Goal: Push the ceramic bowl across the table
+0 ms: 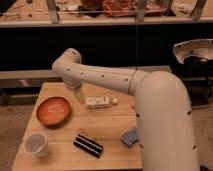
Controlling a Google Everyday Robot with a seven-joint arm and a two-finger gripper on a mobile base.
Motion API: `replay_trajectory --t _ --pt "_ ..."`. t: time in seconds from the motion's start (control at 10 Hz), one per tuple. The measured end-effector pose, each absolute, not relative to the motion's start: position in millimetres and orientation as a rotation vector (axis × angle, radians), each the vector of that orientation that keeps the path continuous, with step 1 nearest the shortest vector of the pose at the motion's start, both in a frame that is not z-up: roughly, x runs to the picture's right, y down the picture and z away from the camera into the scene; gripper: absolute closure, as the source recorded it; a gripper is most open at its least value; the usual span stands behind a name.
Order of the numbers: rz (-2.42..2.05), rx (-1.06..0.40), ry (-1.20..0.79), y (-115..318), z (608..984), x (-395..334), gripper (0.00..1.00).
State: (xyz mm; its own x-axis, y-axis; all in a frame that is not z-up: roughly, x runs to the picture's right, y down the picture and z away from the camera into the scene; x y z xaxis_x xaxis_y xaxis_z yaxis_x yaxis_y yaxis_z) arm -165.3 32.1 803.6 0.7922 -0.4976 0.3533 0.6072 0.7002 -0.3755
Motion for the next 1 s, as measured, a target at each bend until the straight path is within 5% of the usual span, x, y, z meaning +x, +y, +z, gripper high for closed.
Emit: replay_trajectory --t 1.0 --pt "-0.671 -0.529 -0.255 38.2 822.3 -192.3 0.2"
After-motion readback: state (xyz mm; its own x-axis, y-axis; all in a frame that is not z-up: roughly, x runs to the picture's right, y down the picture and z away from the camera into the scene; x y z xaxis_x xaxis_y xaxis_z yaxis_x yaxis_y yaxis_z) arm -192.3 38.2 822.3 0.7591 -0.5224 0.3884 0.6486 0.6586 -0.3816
